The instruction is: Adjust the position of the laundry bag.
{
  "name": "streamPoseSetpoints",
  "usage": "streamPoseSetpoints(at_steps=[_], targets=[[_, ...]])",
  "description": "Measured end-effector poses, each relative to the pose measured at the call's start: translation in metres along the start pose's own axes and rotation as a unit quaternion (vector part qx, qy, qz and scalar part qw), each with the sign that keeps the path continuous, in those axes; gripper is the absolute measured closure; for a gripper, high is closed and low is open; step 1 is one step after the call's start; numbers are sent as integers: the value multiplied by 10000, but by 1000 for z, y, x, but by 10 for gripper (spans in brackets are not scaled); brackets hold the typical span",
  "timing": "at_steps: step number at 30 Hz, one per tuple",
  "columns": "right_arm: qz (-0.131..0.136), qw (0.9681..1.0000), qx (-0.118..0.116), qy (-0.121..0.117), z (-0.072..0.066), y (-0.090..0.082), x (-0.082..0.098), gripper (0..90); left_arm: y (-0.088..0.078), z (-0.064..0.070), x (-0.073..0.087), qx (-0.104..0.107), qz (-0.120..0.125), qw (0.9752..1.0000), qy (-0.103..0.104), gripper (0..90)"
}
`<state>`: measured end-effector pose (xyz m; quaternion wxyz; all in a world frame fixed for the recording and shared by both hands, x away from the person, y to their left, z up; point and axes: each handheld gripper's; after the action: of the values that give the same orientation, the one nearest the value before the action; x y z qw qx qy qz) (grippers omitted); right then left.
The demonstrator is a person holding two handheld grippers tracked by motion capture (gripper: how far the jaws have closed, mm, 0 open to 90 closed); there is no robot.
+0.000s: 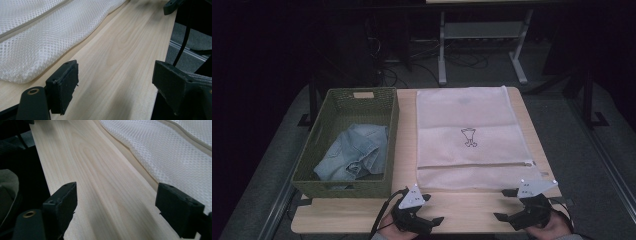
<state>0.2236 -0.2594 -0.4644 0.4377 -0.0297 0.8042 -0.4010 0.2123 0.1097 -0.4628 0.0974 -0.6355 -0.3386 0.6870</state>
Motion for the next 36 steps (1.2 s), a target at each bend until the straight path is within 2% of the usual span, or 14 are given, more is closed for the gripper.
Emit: streamPoseSetpoints(at_steps=[6,9,16,22,23,30,36], targets=[[-26,9999,-117,-63,1,4,-6,160,0,-1,2,-5,-2,10000,-37,205],[71,9998,-141,-105,3,1,-11,177,1,-1,1,-11,14,10000,-10,205],[114,9997,-54,-216,7,-4,-21,195,1,-2,1,-28,52,10000,-22,205],[144,9995,8,-293,18,-5,-38,205,1,-3,1,-50,80,10000,-28,205],[135,9994,38,-325,22,-5,-46,206,1,-3,1,-63,71,10000,-20,205],[123,9990,100,-417,28,-4,-66,208,3,-4,1,-52,81,9999,-33,202],[-27,9990,91,-434,36,1,-82,197,3,-4,0,-75,81,9999,-15,201]])
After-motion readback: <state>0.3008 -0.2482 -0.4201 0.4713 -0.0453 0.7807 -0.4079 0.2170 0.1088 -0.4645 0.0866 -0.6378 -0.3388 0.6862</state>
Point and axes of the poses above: each handheld gripper's, and its own axes: y roughly forward along the jaws, x roughly out of its underside, z roughly to its right, and after that the axes turned 13 degrees about y, right-handed
